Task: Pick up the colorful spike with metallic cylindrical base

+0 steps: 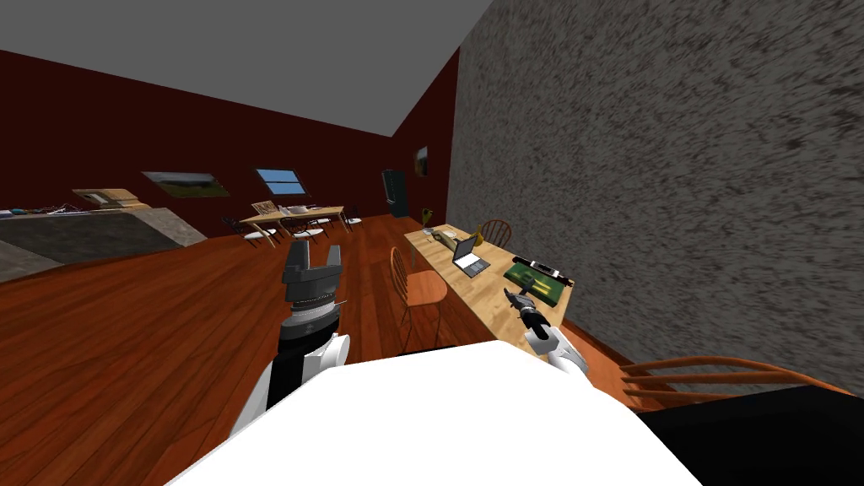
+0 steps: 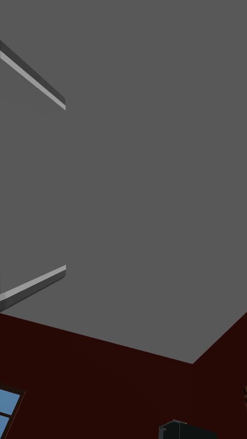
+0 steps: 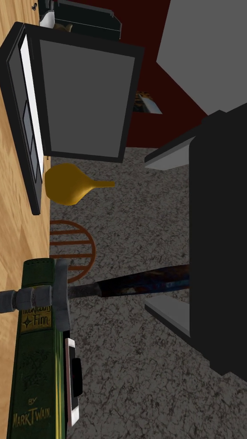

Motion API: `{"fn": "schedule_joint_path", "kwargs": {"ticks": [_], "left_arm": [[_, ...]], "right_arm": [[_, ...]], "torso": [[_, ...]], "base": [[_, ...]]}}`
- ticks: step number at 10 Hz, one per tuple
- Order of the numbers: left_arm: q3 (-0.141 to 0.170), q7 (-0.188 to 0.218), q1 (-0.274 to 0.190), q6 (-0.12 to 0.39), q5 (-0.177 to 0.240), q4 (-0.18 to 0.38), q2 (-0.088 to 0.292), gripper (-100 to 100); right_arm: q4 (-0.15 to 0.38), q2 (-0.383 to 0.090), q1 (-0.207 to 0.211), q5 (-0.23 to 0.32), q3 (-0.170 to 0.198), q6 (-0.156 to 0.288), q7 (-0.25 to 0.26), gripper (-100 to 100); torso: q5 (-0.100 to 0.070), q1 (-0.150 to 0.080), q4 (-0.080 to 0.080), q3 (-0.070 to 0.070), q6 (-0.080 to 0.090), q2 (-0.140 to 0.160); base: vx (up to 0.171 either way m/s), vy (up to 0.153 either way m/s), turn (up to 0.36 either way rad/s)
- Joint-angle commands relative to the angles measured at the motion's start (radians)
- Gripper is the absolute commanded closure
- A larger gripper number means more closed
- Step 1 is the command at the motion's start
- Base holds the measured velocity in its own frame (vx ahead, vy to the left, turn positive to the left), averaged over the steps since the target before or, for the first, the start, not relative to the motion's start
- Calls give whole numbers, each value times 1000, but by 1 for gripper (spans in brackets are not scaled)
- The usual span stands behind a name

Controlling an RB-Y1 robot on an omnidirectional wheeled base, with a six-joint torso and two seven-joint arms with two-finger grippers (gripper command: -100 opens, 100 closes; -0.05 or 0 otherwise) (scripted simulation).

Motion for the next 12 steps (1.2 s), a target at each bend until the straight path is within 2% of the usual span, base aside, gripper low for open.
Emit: {"fn": "schedule_joint_path", "kwargs": {"ticks": [1,2,3,4,5,6,7,8,9,10,11,12], "left_arm": [[0,0,0,0,0,0,0,0],[0,0,0,0,0,0,0,0],[0,0,0,0,0,0,0,0],[0,0,0,0,0,0,0,0],[0,0,0,0,0,0,0,0],[0,0,0,0,0,0,0,0],[0,0,0,0,0,0,0,0],[0,0,0,0,0,0,0,0],[0,0,0,0,0,0,0,0],[0,0,0,0,0,0,0,0],[0,0,0,0,0,0,0,0],[0,0,0,0,0,0,0,0]], "right_arm": [[50,-24,-12,-18,10,-24,5,-100],[62,-24,-12,-18,10,-24,5,-100],[98,-62,-31,-52,31,-61,15,-100],[121,-62,-31,-52,31,-61,15,-100],[159,-100,-50,-87,53,-98,25,-100],[180,-100,-50,-87,53,-98,25,-100],[218,-138,-69,-121,74,-135,35,-100],[239,-138,-69,-121,74,-135,35,-100],[280,-176,-88,-155,95,-173,46,-100],[299,-176,-88,-155,95,-173,46,-100],[336,-215,-107,-190,116,-210,56,-100],[358,-215,-107,-190,116,-210,56,-100]], "torso": [[0,0,0,0,0,0],[0,0,0,0,0,0],[0,-1,0,1,0,1],[0,-1,0,0,0,0],[0,-1,0,0,0,0],[0,1,0,0,0,-1],[0,1,0,0,0,0],[0,1,0,0,0,-1],[0,0,0,0,0,0],[0,0,0,0,0,0],[0,0,0,0,0,0],[0,0,0,0,0,-1]], "base": [[50,50,-79],[30,28,2],[45,35,-101],[49,46,-79],[67,64,-151],[57,67,-64],[59,78,-111],[43,56,-70],[54,51,-147],[43,50,-61],[64,63,-97],[53,60,-75]]}}
